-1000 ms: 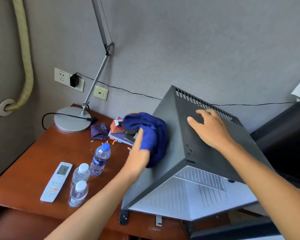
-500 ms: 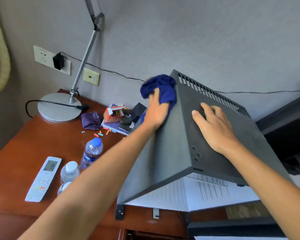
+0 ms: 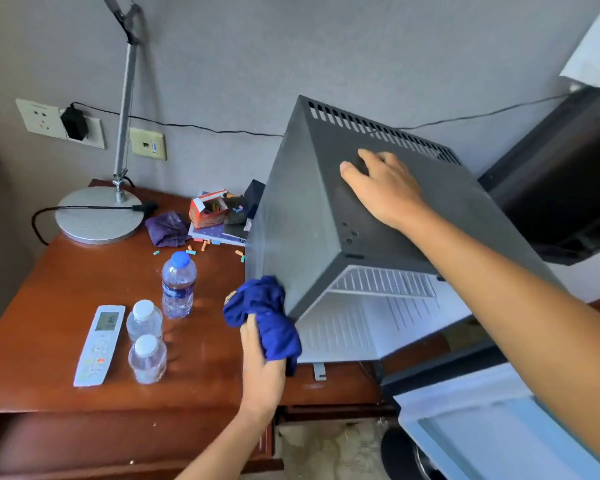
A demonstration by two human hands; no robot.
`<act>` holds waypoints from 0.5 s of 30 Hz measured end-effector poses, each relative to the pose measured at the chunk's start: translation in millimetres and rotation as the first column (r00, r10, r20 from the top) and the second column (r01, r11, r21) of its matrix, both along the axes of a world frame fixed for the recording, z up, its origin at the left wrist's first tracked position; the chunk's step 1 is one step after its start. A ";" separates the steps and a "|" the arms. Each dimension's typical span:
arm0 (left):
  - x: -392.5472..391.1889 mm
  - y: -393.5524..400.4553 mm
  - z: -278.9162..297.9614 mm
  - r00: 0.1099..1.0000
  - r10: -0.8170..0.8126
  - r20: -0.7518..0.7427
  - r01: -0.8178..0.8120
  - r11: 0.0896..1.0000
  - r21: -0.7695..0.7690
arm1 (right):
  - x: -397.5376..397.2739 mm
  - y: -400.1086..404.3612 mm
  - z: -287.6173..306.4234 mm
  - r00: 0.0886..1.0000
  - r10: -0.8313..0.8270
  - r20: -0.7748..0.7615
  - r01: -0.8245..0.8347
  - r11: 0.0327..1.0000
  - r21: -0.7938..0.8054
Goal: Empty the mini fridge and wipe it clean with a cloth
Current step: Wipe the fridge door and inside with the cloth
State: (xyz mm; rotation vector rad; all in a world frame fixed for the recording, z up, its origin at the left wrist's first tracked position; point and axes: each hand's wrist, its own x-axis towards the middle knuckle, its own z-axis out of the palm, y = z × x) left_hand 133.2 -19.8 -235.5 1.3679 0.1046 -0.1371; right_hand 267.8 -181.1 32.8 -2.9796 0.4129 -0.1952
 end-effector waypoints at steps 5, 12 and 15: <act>-59.9 25.1 2.8 0.995 0.048 -0.082 -0.044 0.998 0.048 | -30.2 1.9 1.3 0.991 0.116 0.066 -0.119 0.992 0.038; -144.5 35.3 -9.2 0.972 0.120 -0.201 -0.092 0.985 0.143 | -156.0 -60.6 6.2 0.919 0.274 0.284 -0.270 0.961 -0.055; -183.4 11.3 12.4 0.973 0.163 -0.161 -0.138 0.978 0.160 | -222.1 -123.2 9.2 0.888 0.325 0.325 -0.238 0.930 -0.279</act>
